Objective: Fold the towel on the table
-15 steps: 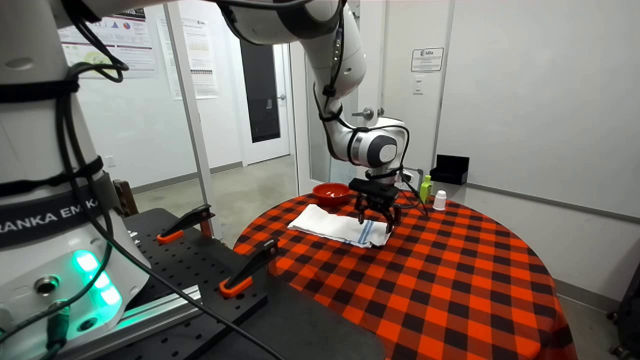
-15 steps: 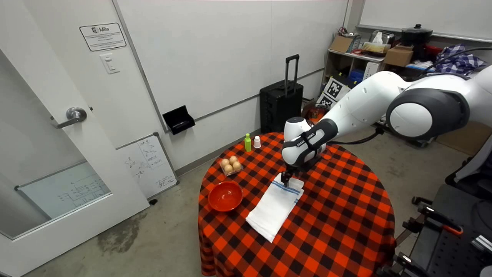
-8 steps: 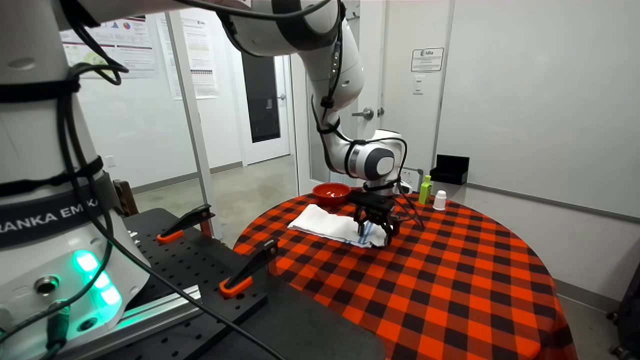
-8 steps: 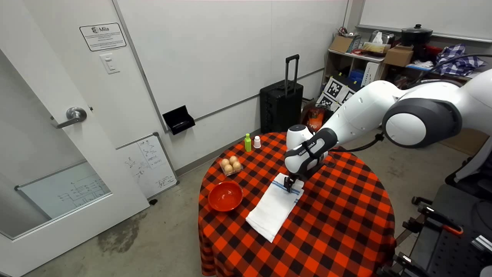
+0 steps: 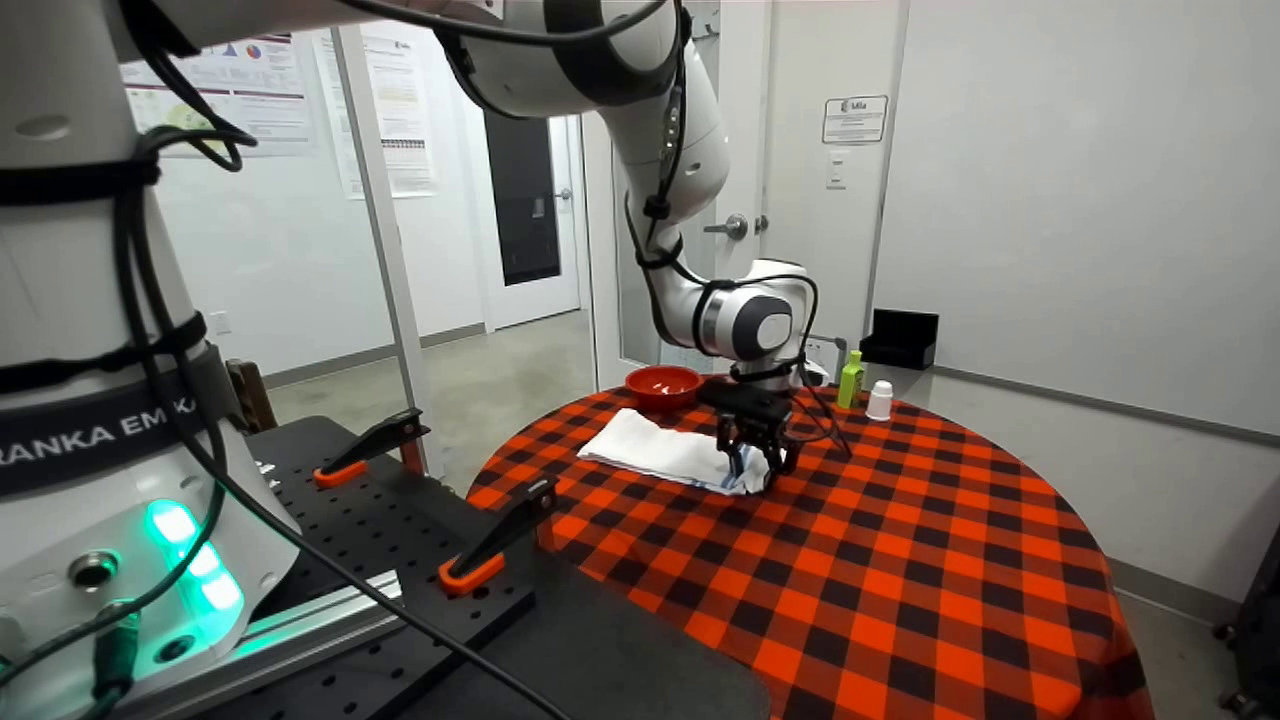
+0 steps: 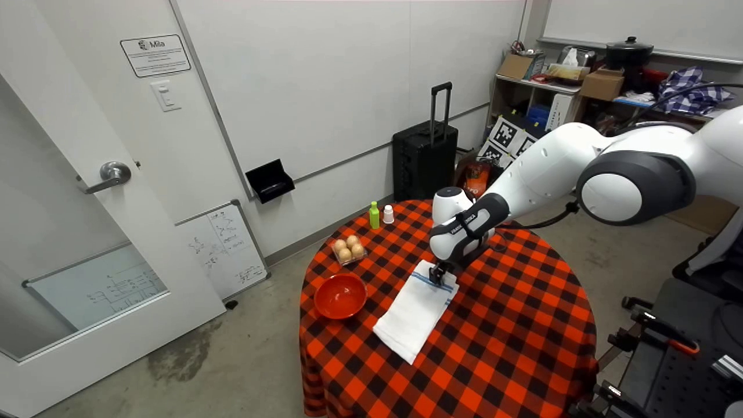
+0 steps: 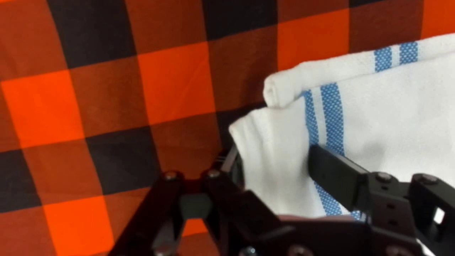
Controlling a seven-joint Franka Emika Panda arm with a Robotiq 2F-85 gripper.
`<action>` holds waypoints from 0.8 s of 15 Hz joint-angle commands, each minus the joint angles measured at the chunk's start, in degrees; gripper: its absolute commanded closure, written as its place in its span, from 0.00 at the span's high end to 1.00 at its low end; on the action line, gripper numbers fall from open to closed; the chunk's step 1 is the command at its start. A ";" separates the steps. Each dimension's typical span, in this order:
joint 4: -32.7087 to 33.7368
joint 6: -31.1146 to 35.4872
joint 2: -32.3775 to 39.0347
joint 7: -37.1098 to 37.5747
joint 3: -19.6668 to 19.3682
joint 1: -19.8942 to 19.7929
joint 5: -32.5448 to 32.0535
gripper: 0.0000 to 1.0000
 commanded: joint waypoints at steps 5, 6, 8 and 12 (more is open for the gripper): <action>1.58 0.06 0.48 2.64 -0.82 0.62 0.12 0.00; 1.66 0.09 0.46 2.89 -0.92 0.68 0.10 0.04; 1.84 -0.06 0.37 3.31 -1.13 0.68 0.11 0.04; 2.20 -0.64 -0.11 4.56 -2.09 0.39 0.07 0.04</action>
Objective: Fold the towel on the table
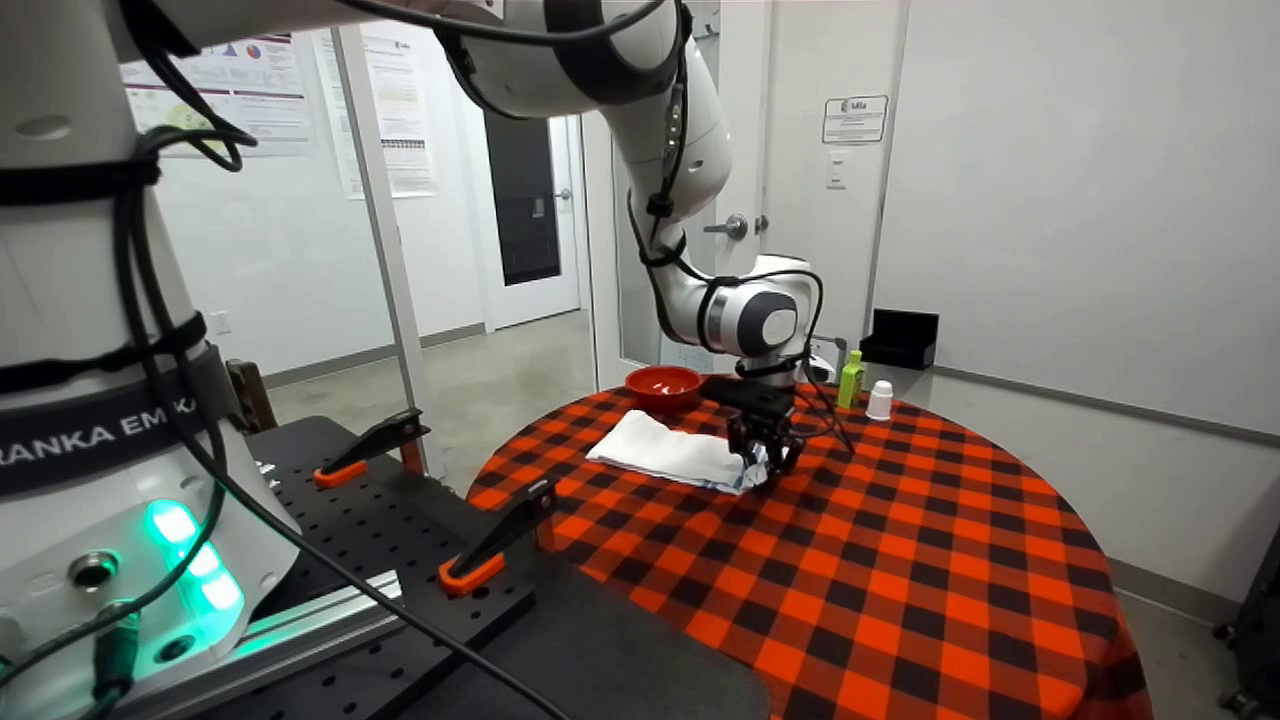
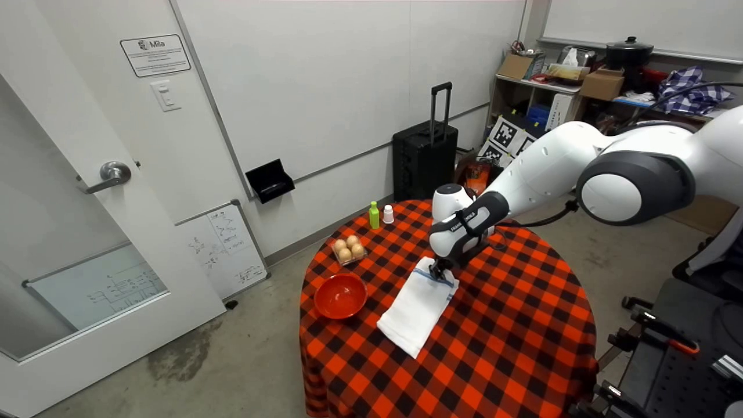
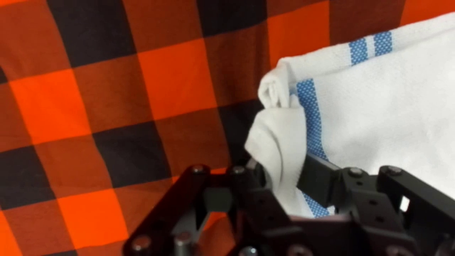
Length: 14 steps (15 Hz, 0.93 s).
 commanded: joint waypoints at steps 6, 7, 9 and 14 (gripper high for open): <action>1.99 -1.22 -0.50 1.91 -1.46 -0.77 0.47 0.04; 2.23 -1.26 -0.41 2.15 -1.44 -0.84 0.59 0.04; 2.40 -1.65 -0.49 2.54 -1.36 -1.05 0.78 0.24; 2.54 -1.18 -0.37 2.31 -1.75 -1.07 0.35 0.01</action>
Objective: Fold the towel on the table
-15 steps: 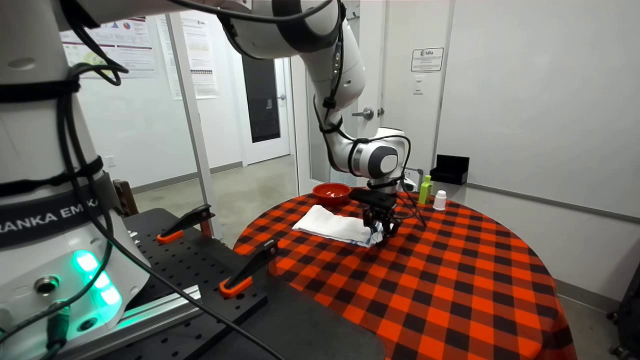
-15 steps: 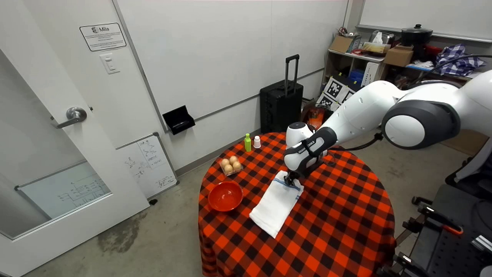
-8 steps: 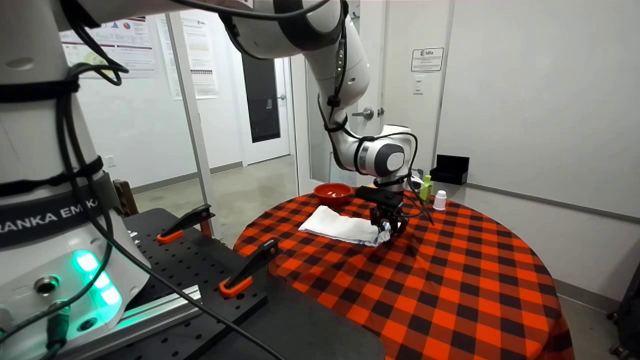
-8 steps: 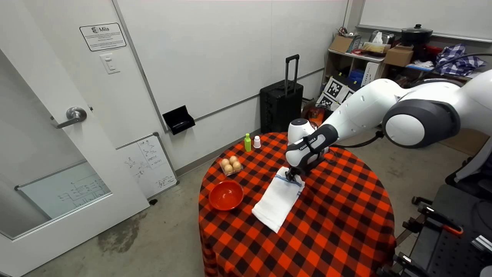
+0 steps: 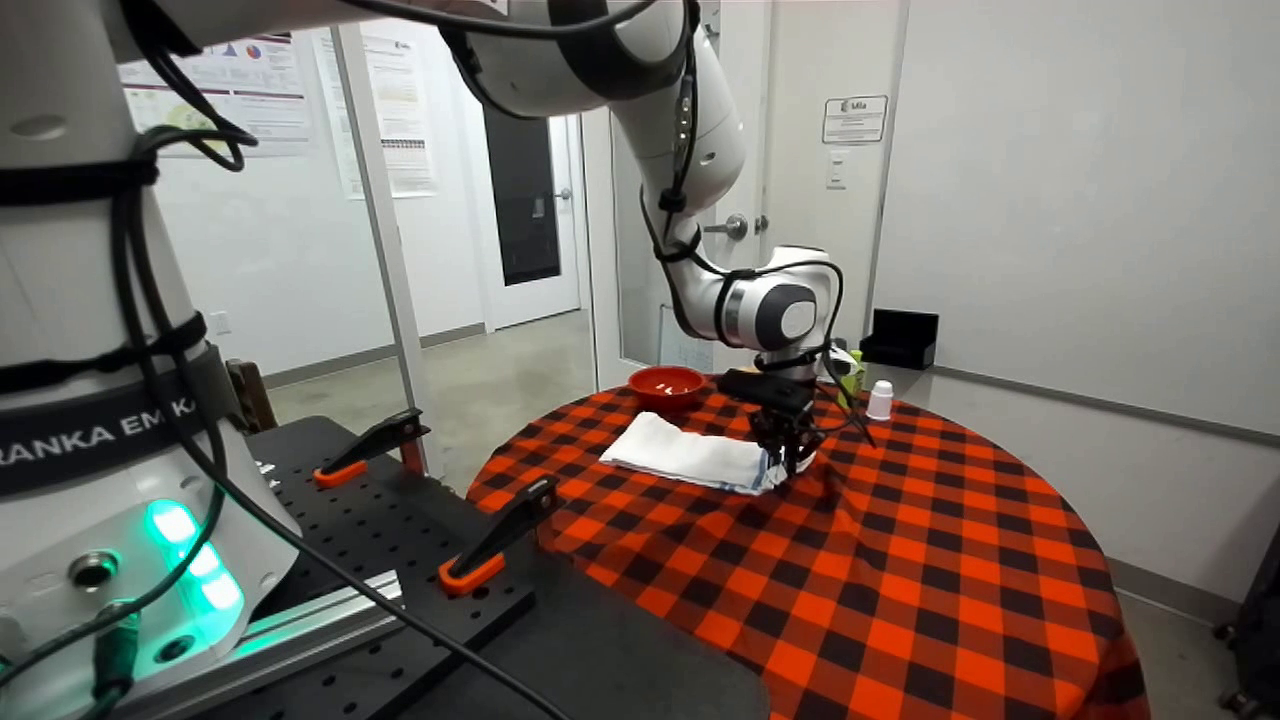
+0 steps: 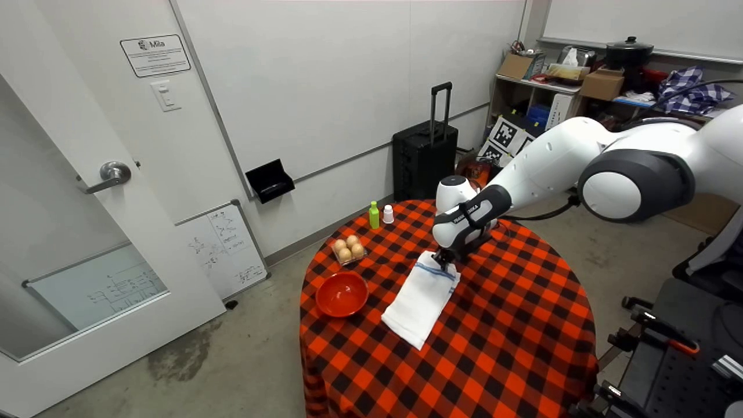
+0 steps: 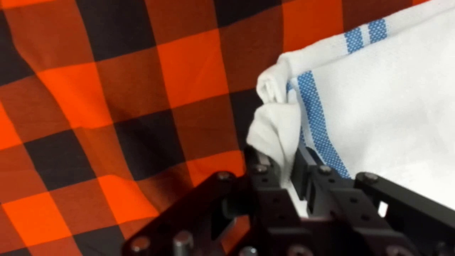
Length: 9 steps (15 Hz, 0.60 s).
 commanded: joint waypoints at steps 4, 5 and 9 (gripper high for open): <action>0.48 -0.28 -0.42 0.58 -0.70 -0.03 0.27 0.03; -0.07 0.01 -0.93 0.94 -0.78 -0.11 0.18 0.03; -1.66 1.74 -2.84 1.73 -1.67 -0.42 0.32 0.03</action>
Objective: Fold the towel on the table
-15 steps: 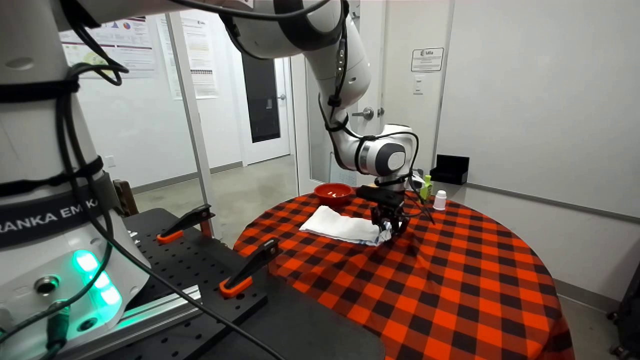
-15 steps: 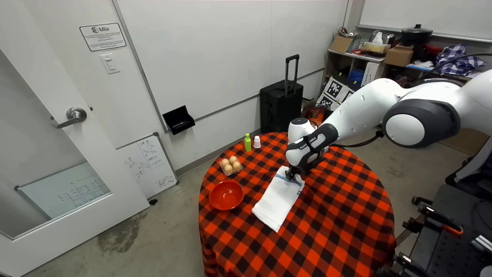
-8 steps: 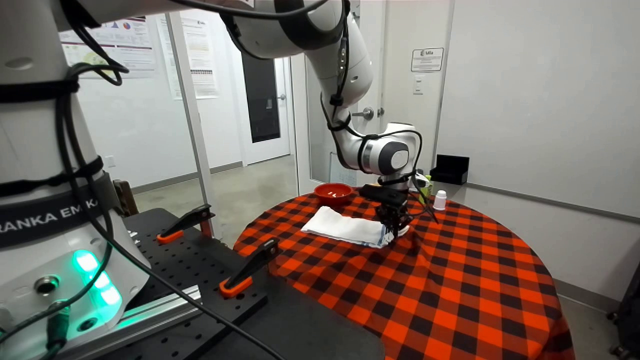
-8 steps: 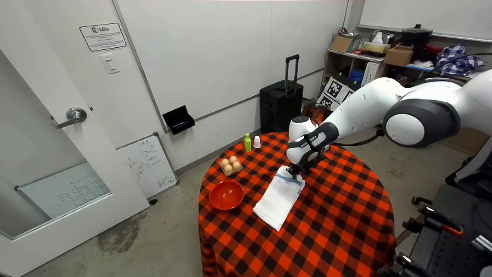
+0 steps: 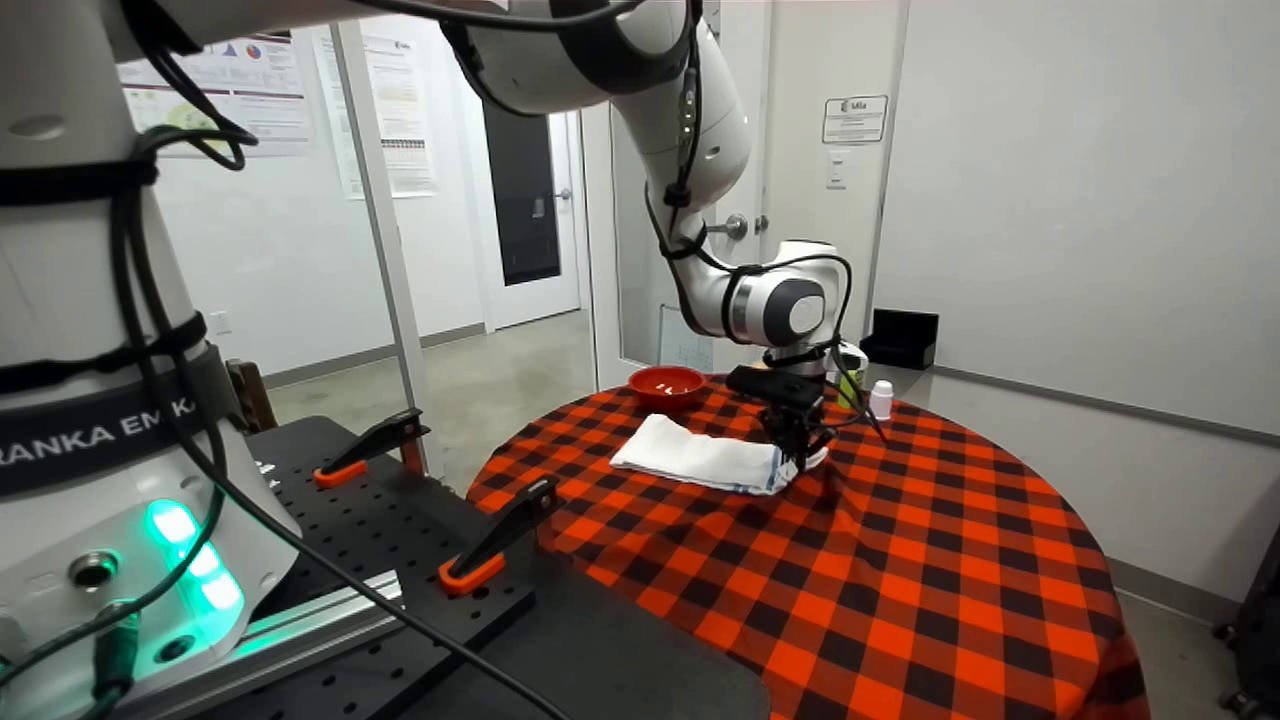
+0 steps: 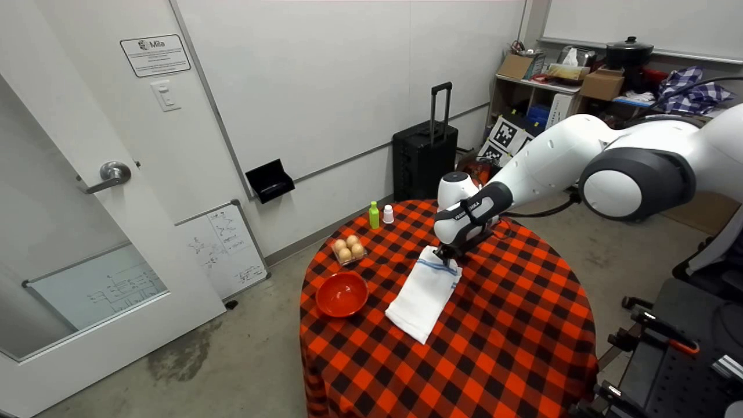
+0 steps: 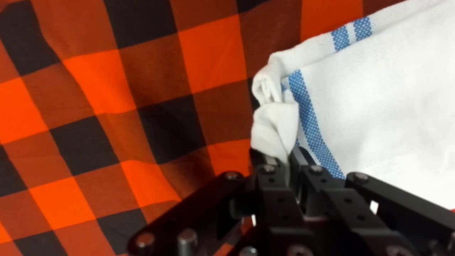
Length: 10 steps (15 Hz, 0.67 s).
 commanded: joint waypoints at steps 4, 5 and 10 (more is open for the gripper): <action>-4.25 3.43 -5.44 2.63 -2.54 0.44 -0.05 0.03; -4.82 3.59 -6.26 3.21 -3.09 0.71 -0.07 0.03; -9.34 5.30 -11.60 7.01 -6.55 3.02 -0.71 0.03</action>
